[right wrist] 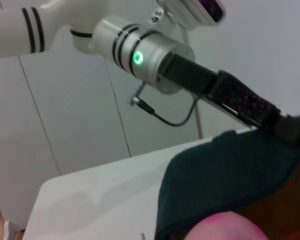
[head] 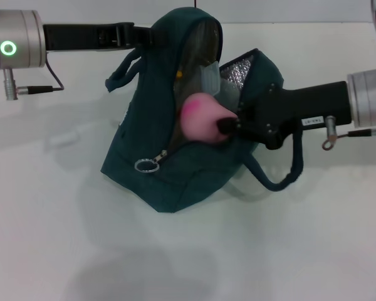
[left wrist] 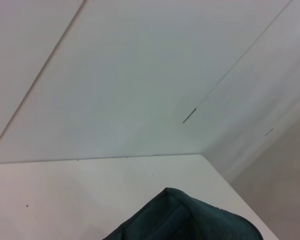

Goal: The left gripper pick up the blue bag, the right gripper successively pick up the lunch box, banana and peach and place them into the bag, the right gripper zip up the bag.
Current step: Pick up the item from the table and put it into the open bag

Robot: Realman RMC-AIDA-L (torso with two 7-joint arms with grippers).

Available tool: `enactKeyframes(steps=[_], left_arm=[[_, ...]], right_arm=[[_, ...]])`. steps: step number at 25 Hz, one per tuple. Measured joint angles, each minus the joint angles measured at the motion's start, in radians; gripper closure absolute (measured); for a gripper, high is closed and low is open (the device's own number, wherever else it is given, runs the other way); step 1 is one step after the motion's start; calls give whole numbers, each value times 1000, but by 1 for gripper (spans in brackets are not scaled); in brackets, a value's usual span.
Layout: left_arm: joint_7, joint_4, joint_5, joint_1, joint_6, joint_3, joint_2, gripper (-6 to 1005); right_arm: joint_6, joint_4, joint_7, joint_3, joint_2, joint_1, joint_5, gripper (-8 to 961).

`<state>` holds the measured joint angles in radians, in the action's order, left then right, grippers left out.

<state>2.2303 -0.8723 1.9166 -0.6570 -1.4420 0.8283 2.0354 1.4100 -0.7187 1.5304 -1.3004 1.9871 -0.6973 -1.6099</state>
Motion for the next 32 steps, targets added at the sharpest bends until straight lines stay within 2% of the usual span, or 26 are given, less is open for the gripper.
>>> enactKeyframes(steps=[6, 7, 10, 14, 18, 25, 32], left_arm=[[0, -1, 0, -2, 0, 0, 1, 938], [0, -1, 0, -2, -1, 1, 2, 938], [0, -1, 0, -2, -3, 3, 6, 938], [0, 1, 0, -2, -5, 6, 11, 938], [0, 2, -1, 2, -6, 6, 12, 938], [0, 4, -1, 9, -6, 3, 12, 937], [0, 6, -1, 7, -8, 7, 15, 937]], right_arm=[[-30, -1, 48, 1, 0, -11, -11, 913], [-70, -3, 98, -1, 9, -35, -24, 913], [-80, 9, 139, -5, 17, -72, -41, 913], [-22, 28, 194, -9, 24, -129, -64, 912], [56, 22, 281, -8, 24, -152, -115, 912], [84, 20, 350, -2, 11, -151, -160, 911], [20, 24, 352, 2, 16, -137, -162, 911]])
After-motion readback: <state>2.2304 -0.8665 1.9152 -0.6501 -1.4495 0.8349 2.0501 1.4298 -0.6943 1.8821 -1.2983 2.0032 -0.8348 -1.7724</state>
